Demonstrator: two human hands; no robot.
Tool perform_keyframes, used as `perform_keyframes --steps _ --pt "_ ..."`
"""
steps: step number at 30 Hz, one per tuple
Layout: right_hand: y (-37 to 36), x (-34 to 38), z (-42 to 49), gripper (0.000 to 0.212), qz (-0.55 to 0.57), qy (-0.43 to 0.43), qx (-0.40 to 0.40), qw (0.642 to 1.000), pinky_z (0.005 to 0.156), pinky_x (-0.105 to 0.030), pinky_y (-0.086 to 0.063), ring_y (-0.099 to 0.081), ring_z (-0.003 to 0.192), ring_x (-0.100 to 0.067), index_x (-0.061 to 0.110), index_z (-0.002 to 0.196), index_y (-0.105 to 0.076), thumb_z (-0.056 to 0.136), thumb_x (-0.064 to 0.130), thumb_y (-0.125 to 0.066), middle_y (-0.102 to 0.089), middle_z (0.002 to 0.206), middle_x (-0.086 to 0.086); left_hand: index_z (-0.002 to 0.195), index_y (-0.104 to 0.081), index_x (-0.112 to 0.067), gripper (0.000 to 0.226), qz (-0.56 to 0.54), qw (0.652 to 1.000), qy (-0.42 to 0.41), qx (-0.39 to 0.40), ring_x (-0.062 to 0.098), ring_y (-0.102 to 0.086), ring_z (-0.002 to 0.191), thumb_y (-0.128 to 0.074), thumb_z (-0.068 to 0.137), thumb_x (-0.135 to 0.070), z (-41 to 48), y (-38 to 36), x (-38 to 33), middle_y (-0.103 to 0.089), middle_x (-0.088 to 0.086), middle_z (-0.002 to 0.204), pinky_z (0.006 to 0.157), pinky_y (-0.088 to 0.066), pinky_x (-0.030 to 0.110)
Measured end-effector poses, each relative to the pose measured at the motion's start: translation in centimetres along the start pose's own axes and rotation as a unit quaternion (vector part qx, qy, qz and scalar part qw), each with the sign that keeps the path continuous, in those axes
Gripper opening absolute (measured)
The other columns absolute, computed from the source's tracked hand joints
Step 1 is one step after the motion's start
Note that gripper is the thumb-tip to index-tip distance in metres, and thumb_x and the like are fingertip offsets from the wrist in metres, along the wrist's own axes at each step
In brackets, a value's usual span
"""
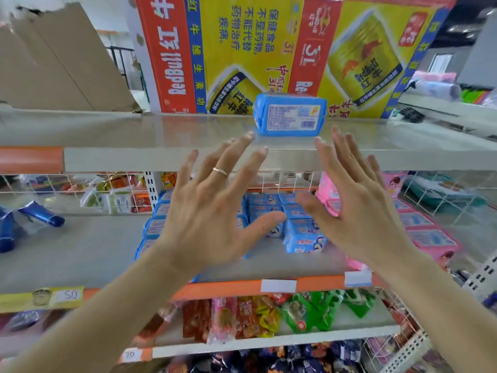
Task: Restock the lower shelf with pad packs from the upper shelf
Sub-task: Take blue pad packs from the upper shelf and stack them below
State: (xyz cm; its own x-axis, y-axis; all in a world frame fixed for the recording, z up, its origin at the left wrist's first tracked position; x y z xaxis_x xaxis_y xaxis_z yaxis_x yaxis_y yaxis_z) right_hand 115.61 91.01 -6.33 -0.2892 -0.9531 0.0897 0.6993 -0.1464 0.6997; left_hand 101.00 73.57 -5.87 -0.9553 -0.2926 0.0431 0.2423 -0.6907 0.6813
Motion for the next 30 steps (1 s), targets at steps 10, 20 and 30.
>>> perform_keyframes --steps 10,20,30 --pt "0.4 -5.3 5.8 0.081 0.006 0.004 -0.017 1.000 0.123 -0.053 -0.015 -0.009 0.154 -0.021 0.023 0.158 -0.019 0.092 0.068 -0.034 -0.012 0.166 -0.001 0.149 -0.043 -0.016 0.084 0.039 0.999 0.005 0.000 0.029 -0.039 0.141 -0.025 0.092 -0.076 6.8 -2.7 1.1 -0.037 0.006 0.158 0.109 -0.032 0.065" --pt "0.2 -10.9 12.3 0.080 0.004 -0.015 0.005 1.000 0.123 -0.042 -0.002 -0.002 0.154 -0.015 0.029 0.158 -0.014 0.093 0.068 -0.040 -0.005 0.167 0.005 0.151 -0.038 -0.022 0.081 0.073 0.996 0.040 0.012 0.028 -0.043 0.138 -0.022 0.092 -0.075 14.4 -6.3 2.2 -0.038 0.002 0.157 0.108 -0.036 0.056" --pt "-1.8 -13.5 19.4 0.077 0.022 -0.068 0.094 0.993 0.118 -0.046 -0.027 -0.024 0.150 -0.019 0.033 0.158 -0.014 0.095 0.067 -0.041 -0.019 0.165 0.007 0.152 -0.031 -0.033 0.076 0.004 0.978 0.191 0.085 0.027 -0.041 0.140 -0.020 0.092 -0.078 20.3 -8.6 5.0 -0.036 -0.003 0.159 0.107 -0.040 0.053"
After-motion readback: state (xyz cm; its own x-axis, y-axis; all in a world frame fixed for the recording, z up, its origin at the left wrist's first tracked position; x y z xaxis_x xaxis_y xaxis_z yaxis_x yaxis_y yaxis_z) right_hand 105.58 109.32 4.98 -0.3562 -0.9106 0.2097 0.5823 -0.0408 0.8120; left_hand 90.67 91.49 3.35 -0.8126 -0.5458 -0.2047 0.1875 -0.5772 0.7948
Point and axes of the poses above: each hand's wrist, its own z-axis towards the middle knuckle, its own y-axis out of the back of the hand, x = y × z, the point moved 1 cm from there along z, towards the middle knuckle
